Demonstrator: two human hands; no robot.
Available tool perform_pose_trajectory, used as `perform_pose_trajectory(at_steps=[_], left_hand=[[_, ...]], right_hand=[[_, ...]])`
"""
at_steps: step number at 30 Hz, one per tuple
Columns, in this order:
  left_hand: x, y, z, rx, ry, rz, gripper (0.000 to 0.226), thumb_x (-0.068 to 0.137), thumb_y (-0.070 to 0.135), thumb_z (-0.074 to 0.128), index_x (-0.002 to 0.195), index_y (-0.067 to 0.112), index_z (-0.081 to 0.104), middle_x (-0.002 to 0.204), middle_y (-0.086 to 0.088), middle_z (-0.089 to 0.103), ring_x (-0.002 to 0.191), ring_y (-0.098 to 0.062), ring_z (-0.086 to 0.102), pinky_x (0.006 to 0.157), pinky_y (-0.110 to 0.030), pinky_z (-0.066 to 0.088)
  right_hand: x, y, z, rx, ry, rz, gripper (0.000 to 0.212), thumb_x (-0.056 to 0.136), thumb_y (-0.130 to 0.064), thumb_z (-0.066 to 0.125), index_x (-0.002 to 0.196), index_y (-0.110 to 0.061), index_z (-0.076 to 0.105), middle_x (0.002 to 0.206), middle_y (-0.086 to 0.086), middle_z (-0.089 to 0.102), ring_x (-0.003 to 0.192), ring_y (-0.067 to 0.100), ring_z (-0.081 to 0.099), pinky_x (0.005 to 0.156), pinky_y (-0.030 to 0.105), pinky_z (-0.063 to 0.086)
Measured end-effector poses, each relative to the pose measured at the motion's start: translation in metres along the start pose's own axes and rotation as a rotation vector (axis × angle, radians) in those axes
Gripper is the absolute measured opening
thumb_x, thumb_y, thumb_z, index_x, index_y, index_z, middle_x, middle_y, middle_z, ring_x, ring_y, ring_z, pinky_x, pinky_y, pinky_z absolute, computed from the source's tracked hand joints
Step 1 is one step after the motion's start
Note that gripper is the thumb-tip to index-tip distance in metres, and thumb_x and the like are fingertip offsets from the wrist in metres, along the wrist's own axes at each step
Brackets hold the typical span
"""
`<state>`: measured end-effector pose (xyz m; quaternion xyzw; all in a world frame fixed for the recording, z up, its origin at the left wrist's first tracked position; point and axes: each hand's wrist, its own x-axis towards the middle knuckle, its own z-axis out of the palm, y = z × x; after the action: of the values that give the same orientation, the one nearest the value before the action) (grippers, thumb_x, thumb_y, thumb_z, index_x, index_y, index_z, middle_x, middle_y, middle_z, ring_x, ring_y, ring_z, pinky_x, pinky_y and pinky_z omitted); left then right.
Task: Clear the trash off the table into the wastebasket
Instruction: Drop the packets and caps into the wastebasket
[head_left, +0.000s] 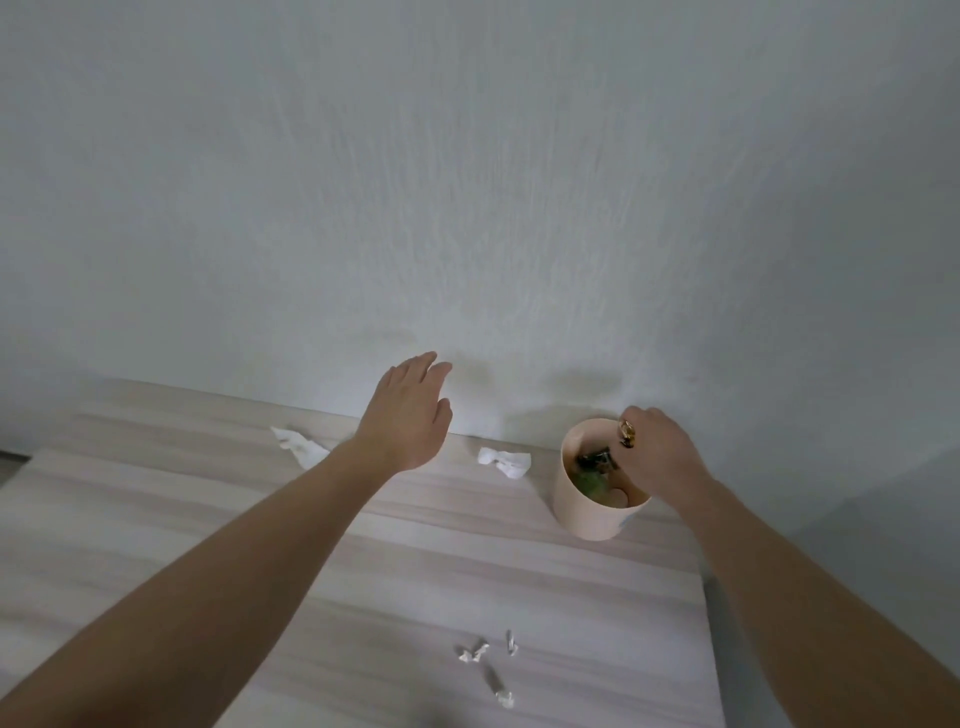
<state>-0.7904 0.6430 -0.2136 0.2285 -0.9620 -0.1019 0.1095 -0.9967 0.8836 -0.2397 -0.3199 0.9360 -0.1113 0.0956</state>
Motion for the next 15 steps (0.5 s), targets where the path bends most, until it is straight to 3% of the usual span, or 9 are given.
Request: perform_pose_trajectory(at_steps=[5,8,12,15], left_hand=[[0.011,-0.02,0.005,-0.016,-0.001,-0.017,0.05,0.095,0.022,0.043,0.143,0.012,0.034,0.153,-0.014,0.031,0.141,-0.03,0.029,0.116,-0.045,0.023],[0.012,-0.025,0.012,-0.018,0.0,-0.014,0.05,0.094,0.021,0.043,0.143,0.011,0.035,0.153,-0.015,0.032,0.14,-0.03,0.03,0.116,-0.046,0.024],[0.009,-0.028,0.02,-0.025,-0.016,-0.013,0.05,0.094,0.021,0.044,0.142,0.01,0.036,0.152,-0.016,0.033,0.14,-0.031,0.031,0.115,-0.046,0.025],[0.008,-0.029,0.021,-0.026,-0.018,-0.017,0.05,0.094,0.02,0.044,0.142,0.01,0.037,0.151,-0.016,0.034,0.139,-0.031,0.032,0.115,-0.045,0.025]], right_hand=[[0.017,-0.004,0.016,-0.023,-0.062,-0.037,0.024,0.088,-0.026,0.057,0.111,-0.018,0.053,0.103,0.006,0.053,0.083,0.022,0.051,0.072,0.03,0.042],[0.021,-0.006,0.022,0.02,-0.091,-0.056,0.041,0.088,-0.026,0.06,0.127,-0.024,0.049,0.115,0.004,0.054,0.099,0.023,0.056,0.086,0.033,0.049],[0.022,-0.006,0.024,0.033,-0.104,-0.076,0.059,0.087,-0.029,0.062,0.141,-0.026,0.037,0.132,0.005,0.049,0.116,0.025,0.049,0.096,0.035,0.042],[0.021,-0.004,0.022,0.014,-0.075,-0.071,0.061,0.089,-0.031,0.059,0.144,-0.023,0.033,0.144,0.004,0.041,0.127,0.027,0.04,0.104,0.039,0.037]])
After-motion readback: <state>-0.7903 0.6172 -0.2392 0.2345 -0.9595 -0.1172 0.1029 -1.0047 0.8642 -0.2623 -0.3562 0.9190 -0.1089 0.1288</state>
